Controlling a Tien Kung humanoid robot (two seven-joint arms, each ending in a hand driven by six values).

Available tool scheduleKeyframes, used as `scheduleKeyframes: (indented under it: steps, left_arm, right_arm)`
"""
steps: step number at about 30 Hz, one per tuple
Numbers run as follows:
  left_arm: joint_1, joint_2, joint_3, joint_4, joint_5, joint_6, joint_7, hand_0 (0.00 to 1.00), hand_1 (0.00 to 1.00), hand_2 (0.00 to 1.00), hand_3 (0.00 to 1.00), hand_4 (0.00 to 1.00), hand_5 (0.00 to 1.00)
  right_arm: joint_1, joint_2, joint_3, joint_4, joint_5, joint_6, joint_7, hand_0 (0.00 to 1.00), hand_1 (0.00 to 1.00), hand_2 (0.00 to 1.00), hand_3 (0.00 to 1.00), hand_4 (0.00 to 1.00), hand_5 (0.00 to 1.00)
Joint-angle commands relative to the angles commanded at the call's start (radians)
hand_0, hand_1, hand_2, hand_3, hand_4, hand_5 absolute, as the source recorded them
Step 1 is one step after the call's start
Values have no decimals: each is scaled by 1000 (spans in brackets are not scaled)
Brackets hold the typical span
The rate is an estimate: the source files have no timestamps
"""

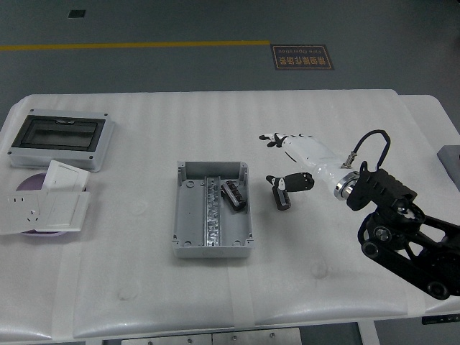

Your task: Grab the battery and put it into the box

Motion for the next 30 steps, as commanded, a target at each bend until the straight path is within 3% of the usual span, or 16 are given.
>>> scheduleKeyframes:
  steps: [6,10,16,30]
  left_arm:
    - [-5,2,3,0,-4,1,-2,649,669,621,643,682,124]
    - [-8,2,3,0,-2,1,-2,650,668,619,643,681,124]
    - [-11,2,2,0,1,0,-2,649,669,618,639,675,110]
    - [-11,3,1,-1,5,-1,-1,648,669,612,639,658,87]
  right_arm:
    - [32,-116,-94,-10,42,31,-5,873,791,837,912,806,242]
    - [71,-144,-167,-14,50,54,-12,884,798,833,916,802,236]
    - [128,-140,-243,-24,64,72,-16,886,800,834,917,802,235]
    - [250,-72,-394,-72,102,78,-11,887,803,836,913,801,240]
